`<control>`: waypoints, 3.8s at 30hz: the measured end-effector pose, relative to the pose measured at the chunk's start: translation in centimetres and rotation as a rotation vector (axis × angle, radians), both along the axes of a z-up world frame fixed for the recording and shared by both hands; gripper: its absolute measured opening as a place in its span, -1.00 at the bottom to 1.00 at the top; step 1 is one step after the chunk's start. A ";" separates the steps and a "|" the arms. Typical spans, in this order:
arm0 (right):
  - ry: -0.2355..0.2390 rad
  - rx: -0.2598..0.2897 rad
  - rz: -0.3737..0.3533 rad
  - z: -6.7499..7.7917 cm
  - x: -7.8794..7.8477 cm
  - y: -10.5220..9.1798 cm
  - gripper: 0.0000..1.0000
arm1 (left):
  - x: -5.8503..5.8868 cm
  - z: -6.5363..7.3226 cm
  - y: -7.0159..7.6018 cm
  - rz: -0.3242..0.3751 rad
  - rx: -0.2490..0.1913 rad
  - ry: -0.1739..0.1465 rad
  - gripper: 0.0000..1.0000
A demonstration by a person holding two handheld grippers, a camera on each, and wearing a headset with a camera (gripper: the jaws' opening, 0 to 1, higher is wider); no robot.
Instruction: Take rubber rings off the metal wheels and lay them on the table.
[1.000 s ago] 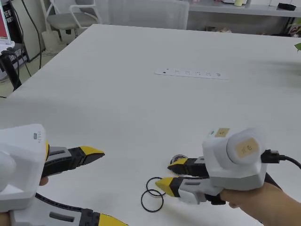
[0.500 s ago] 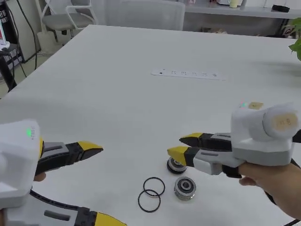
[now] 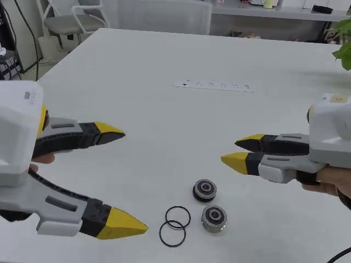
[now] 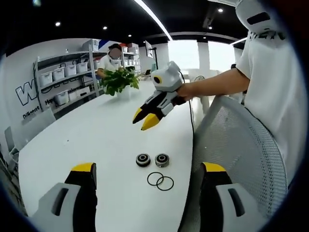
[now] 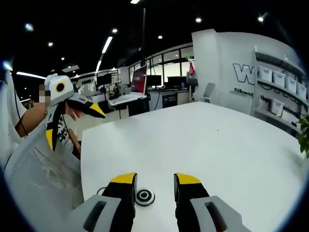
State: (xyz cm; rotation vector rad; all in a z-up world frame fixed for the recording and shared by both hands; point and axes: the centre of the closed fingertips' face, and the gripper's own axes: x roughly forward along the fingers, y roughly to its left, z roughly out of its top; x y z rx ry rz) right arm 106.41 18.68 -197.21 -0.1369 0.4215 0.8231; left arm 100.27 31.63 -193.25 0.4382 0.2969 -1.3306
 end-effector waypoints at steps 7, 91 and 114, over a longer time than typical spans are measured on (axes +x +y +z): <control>-0.015 -0.034 0.014 0.1 0.8 -0.3 -0.34 | 1.7 2.0 -2.6 -0.077 0.012 -0.060 0.63; 0.183 -0.152 0.106 -11.0 -1.5 2.2 -0.59 | 5.4 -13.1 -11.0 -0.007 0.011 0.112 -0.83; 0.180 -0.190 0.154 -11.1 -2.0 1.7 -0.78 | 5.4 -13.0 -11.2 0.006 -0.019 0.116 -0.83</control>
